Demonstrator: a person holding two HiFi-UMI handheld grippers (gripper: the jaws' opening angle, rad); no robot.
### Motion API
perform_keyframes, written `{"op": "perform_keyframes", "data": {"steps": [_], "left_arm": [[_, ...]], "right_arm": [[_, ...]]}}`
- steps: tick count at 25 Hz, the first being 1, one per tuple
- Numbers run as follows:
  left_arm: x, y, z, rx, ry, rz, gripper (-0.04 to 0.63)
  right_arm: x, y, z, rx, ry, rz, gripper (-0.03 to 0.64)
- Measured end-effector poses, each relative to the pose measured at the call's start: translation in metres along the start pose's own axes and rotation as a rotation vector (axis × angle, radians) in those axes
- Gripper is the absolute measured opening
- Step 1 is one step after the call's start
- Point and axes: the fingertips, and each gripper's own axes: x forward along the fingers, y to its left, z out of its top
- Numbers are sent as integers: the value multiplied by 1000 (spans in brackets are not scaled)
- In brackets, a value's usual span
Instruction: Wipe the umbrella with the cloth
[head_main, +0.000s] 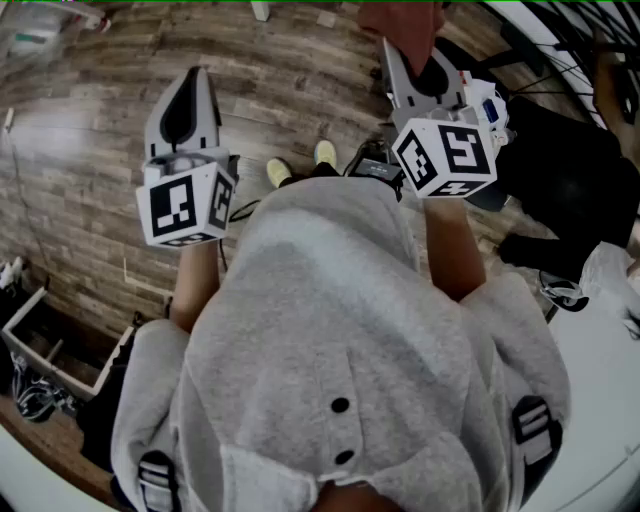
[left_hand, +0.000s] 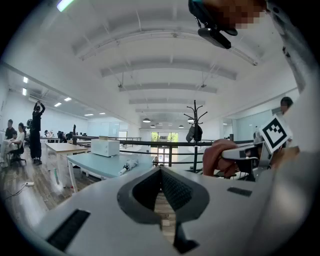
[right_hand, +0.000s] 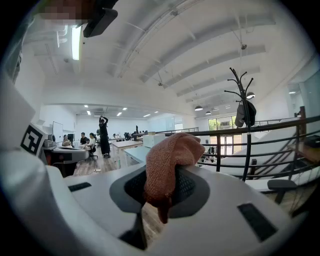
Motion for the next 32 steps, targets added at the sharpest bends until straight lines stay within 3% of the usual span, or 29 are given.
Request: {"op": "perform_keyframes", "data": {"steps": [20,32], "left_arm": [[-47,51,10,-16,-56,-13,12],[-15,54,10,16,-70,-54,12]], "right_arm": [[-8,60,4,3,-14,-32,74],[15,46,-1,0,-28,-50,74]]}}
